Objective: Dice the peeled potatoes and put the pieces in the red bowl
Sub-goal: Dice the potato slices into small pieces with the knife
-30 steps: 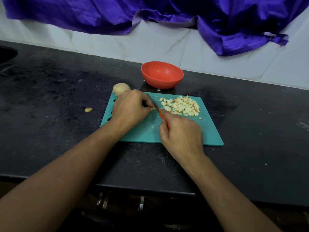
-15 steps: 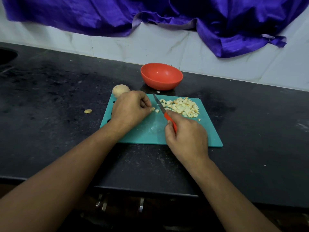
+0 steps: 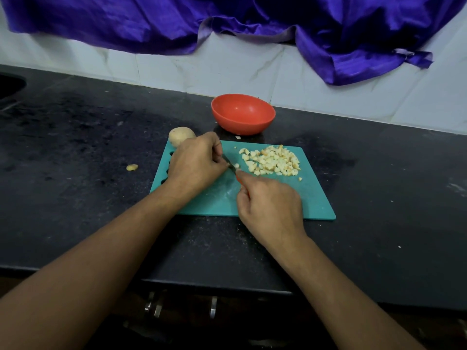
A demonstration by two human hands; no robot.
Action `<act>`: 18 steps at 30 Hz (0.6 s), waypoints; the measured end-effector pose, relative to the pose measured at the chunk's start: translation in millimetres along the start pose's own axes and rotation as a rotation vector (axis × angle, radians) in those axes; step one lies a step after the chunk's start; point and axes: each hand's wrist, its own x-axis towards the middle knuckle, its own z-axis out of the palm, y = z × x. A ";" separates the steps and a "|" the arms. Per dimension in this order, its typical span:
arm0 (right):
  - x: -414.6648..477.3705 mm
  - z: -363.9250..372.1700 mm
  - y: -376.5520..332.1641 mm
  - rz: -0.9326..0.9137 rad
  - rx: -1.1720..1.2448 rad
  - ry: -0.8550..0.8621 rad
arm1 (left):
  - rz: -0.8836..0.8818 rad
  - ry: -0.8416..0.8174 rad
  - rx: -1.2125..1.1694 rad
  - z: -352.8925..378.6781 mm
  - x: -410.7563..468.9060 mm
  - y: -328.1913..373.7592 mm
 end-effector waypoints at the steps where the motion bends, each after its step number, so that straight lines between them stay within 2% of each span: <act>1: -1.4 -0.2 1.1 0.001 -0.009 -0.007 | 0.000 0.003 0.006 -0.5 0.1 -0.1; 5: -5.1 -2.6 5.5 0.019 0.049 -0.016 | 0.002 -0.008 0.001 -1.1 0.5 -2.3; 8: -6.7 -7.1 14.2 0.141 0.222 0.088 | -0.002 -0.022 -0.050 -2.4 0.7 -4.0; 11: -5.5 -6.0 22.9 0.220 0.285 0.149 | -0.015 -0.025 -0.117 -4.3 2.6 -6.3; 15: -3.2 -3.6 21.2 0.207 0.290 0.128 | -0.018 -0.012 -0.167 -5.6 4.2 -9.2; 18: -3.4 -3.5 17.5 0.127 0.287 0.114 | 0.001 0.054 -0.202 -6.4 6.3 -10.9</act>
